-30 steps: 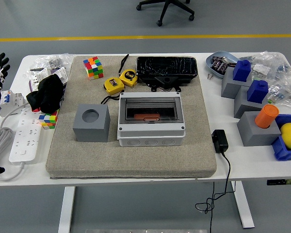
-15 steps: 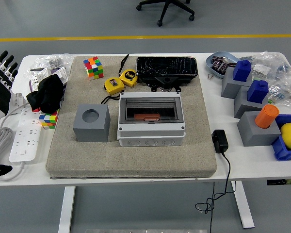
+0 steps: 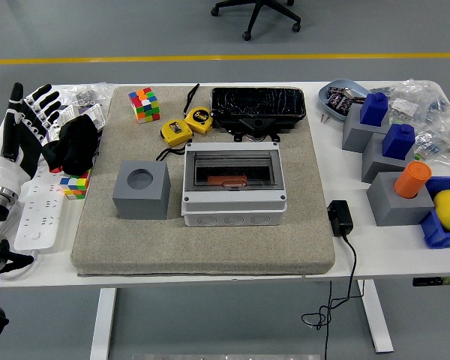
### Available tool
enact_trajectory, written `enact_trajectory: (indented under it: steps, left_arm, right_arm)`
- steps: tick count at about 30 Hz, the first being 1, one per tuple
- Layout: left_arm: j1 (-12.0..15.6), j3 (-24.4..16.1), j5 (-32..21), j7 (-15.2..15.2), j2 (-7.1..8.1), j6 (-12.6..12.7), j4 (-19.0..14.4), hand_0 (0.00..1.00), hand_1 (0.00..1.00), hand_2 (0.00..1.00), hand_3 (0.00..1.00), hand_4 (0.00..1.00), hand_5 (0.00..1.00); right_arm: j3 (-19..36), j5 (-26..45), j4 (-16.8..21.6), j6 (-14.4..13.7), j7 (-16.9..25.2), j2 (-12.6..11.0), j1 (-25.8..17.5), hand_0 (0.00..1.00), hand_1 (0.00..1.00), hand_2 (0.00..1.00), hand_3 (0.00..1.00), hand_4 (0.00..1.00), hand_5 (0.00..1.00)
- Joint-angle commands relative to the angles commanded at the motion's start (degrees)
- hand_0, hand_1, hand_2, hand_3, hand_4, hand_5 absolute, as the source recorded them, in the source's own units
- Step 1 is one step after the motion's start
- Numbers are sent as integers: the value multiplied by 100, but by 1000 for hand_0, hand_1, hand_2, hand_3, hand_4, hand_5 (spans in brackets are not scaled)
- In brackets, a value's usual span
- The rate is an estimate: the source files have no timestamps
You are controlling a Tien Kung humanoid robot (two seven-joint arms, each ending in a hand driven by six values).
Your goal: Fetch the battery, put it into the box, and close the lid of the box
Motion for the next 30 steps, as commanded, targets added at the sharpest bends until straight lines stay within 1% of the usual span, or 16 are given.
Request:
enact_trajectory:
  steps: [3, 4, 9, 10, 26, 30]
  left_arm:
    - [6, 2, 55, 5, 5, 22, -6, 920, 878, 837, 837, 998, 998]
    - [7, 2, 72, 5, 8, 30, -8, 913, 871, 836, 836, 998, 998]
    - [33, -5, 89, 21, 4, 54, -18, 913, 871, 836, 836, 998, 998]
    - [31, 0, 95, 21, 4, 51, -26, 908, 867, 833, 834, 998, 998]
    - [17, 34, 100, 16, -14, 62, -31, 882, 850, 816, 807, 998, 998]
    - [2, 19, 104, 23, 5, 71, -23, 872, 845, 806, 802, 998, 998]
  right_arm:
    - [48, 33, 0, -38, 22, 7, 9, 988, 946, 918, 943, 998, 998]
    - [61, 37, 0, -43, 26, 8, 12, 977, 939, 909, 890, 998, 998]
    - [112, 21, 0, -41, 6, -2, 33, 977, 939, 909, 890, 998, 998]
    - [112, 20, 0, -39, 2, -3, 37, 970, 934, 898, 871, 998, 998]
    - [98, 39, 0, 5, -43, 9, 51, 957, 919, 875, 868, 998, 998]
    - [85, 52, 0, 2, -42, 19, 60, 952, 917, 872, 865, 998, 998]
